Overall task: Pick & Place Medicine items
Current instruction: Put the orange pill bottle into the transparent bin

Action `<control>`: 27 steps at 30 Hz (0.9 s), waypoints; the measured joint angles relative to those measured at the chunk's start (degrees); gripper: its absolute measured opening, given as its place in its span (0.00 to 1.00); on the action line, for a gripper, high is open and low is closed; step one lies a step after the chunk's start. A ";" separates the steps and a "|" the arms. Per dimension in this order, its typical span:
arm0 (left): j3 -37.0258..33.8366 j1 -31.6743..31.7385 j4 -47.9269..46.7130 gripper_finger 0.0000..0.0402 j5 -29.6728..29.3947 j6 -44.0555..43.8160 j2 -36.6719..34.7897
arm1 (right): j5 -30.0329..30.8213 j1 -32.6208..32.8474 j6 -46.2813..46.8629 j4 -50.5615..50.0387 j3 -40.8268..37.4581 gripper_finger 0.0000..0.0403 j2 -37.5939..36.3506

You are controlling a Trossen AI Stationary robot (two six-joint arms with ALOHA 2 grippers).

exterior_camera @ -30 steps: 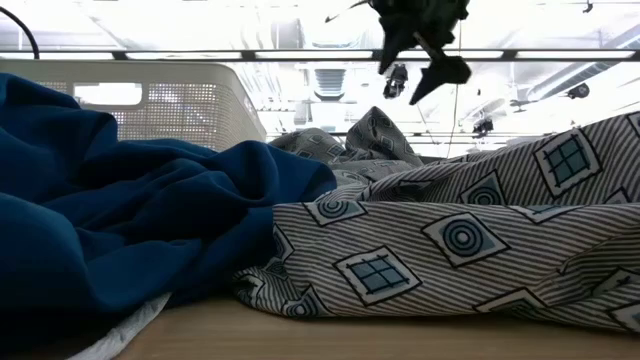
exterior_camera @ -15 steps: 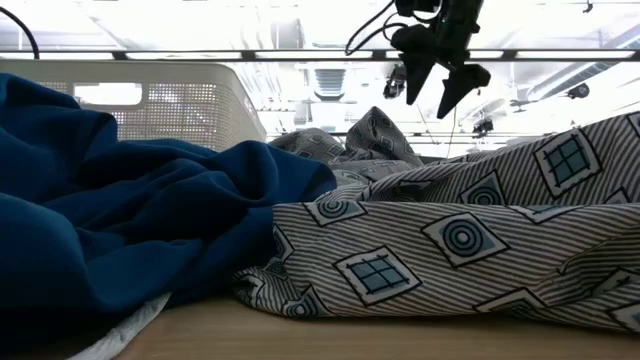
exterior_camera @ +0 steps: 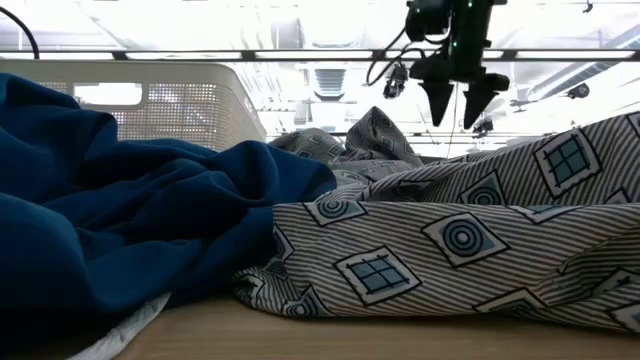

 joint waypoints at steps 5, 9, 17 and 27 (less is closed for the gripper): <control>0.01 0.00 0.00 0.12 0.00 0.00 0.00 | 2.80 -2.11 -0.67 -0.24 -2.52 0.91 0.04; -0.01 0.00 0.00 0.12 0.00 0.00 0.00 | 2.69 -3.72 1.93 -0.23 -5.50 0.91 0.04; 0.00 0.00 0.00 0.12 -0.01 0.00 0.00 | 2.32 -6.21 2.48 -0.67 -12.61 0.91 0.11; 0.01 -0.02 0.00 0.12 0.00 0.00 0.00 | 2.71 -9.37 3.12 -3.73 -18.22 0.91 0.09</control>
